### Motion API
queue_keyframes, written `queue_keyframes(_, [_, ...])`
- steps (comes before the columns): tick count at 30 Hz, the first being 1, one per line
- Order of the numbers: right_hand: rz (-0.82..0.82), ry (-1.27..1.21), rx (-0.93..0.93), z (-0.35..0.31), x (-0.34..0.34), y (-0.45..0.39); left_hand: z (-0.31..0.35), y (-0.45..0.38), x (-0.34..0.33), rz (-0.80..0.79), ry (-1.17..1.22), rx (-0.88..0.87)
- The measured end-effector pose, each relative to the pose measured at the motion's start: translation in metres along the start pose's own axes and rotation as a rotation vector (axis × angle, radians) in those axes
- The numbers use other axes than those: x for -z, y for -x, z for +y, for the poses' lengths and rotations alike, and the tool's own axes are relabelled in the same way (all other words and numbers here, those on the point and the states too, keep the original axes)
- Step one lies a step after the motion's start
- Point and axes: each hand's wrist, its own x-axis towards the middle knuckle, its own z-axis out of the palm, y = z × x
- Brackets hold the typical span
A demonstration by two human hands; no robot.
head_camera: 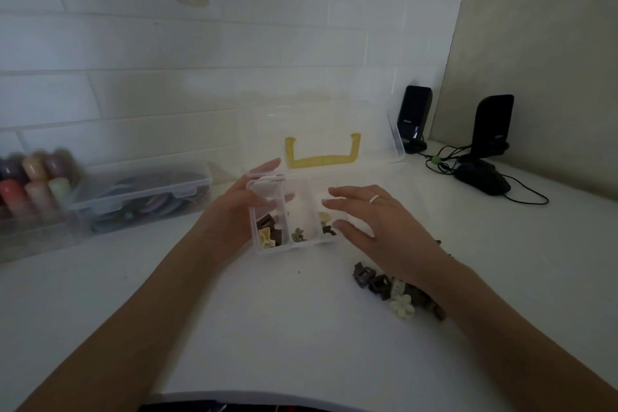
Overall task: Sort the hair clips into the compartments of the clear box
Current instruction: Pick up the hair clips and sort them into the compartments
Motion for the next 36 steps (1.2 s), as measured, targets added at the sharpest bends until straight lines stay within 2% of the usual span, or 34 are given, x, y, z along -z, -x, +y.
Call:
queue_keyframes(3, [0.087, -0.071, -0.043, 0.001, 0.01, 0.0, -0.001, 0.001, 0.001, 0.035, -0.002, -0.001])
queue_keyframes(5, [0.089, -0.103, -0.07, 0.001, 0.02, 0.0, 0.0, 0.002, 0.004, 0.048, -0.011, 0.0])
queue_keyframes(7, [-0.026, -0.183, -0.103, 0.003, 0.03, -0.001, 0.001, 0.003, 0.005, 0.047, -0.005, 0.0])
queue_keyframes(11, [-0.37, -0.257, -0.188, 0.01, 0.034, 0.002, 0.001, 0.002, 0.006, 0.051, 0.003, 0.011])
queue_keyframes(14, [-0.477, -0.274, -0.241, 0.01, 0.032, 0.002, 0.001, 0.002, 0.006, 0.042, 0.021, 0.013])
queue_keyframes(17, [-0.524, -0.258, -0.209, 0.007, 0.03, 0.002, 0.001, 0.001, 0.007, 0.02, 0.033, 0.013])
queue_keyframes(20, [-0.399, -0.344, -0.165, 0.004, 0.03, 0.002, 0.001, 0.0, 0.008, 0.008, 0.04, 0.017])
queue_keyframes(24, [-0.038, -0.52, -0.139, -0.002, 0.032, -0.001, 0.002, -0.001, 0.008, -0.018, 0.068, 0.015])
queue_keyframes(26, [0.146, -0.464, -0.154, -0.001, 0.03, -0.002, 0.002, -0.001, 0.007, -0.022, 0.07, 0.018])
queue_keyframes(28, [0.274, -0.306, -0.18, 0.001, 0.027, -0.001, 0.002, 0.0, 0.007, -0.024, 0.072, 0.025])
queue_keyframes(31, [0.288, -0.13, -0.163, 0.002, 0.025, 0.0, 0.003, 0.0, 0.007, -0.039, 0.088, 0.028])
queue_keyframes(36, [0.241, -0.095, -0.138, 0.002, 0.018, 0.0, 0.002, -0.001, 0.009, -0.056, 0.08, 0.028])
